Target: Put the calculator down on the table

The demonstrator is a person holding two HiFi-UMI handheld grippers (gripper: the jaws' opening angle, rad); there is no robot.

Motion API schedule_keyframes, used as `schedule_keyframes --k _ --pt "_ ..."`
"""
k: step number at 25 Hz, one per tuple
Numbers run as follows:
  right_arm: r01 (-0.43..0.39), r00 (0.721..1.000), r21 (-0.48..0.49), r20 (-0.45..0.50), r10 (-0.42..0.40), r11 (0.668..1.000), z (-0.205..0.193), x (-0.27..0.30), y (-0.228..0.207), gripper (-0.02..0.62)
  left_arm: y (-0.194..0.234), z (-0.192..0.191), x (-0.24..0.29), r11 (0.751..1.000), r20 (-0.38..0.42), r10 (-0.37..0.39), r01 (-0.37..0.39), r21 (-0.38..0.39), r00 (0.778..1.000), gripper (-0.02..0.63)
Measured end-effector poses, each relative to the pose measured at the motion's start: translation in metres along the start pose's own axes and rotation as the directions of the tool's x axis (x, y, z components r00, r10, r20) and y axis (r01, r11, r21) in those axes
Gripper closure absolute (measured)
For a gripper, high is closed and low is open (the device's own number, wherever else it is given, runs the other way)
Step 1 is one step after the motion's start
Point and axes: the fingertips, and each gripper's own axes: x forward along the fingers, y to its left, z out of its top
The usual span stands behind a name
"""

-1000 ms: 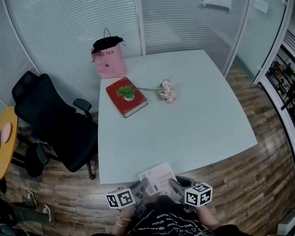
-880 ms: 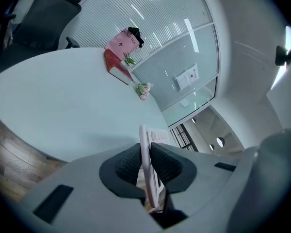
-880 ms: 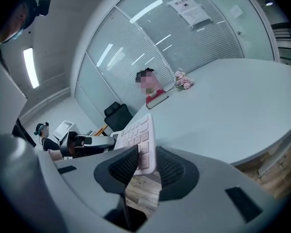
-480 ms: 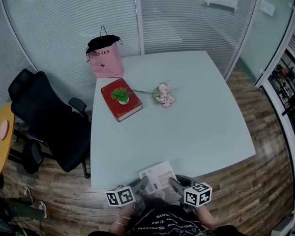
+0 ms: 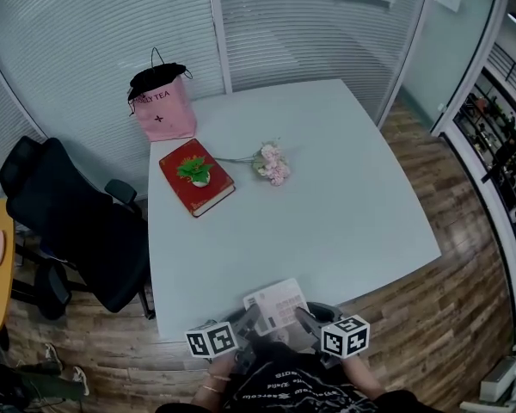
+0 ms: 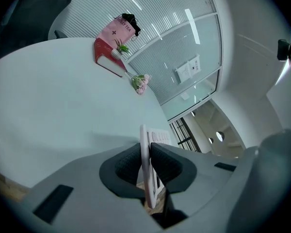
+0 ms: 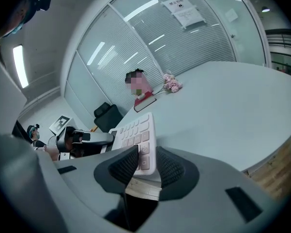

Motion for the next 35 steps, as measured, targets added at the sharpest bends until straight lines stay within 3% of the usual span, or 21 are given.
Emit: schedule_keyframes --k 14,22,35 --pt "0.022 1.0 -0.098 0.02 -0.02 0.995 0.075 0.039 -0.01 0.472 -0.007 0.078 0.024 0.999 0.034 -0.016 0.015 0.047 0.999 0.538" --pt "-0.03 0.998 -0.069 0.047 0.033 0.997 0.126 0.071 -0.022 0.476 -0.01 0.135 0.047 0.996 0.032 -0.021 0.018 0.083 0.999 0.538" --pt "-0.021 1.0 -0.018 0.009 0.021 1.0 0.188 0.139 -0.051 0.477 0.018 0.215 0.095 0.997 0.006 0.017 -0.017 0.07 1.0 0.538"
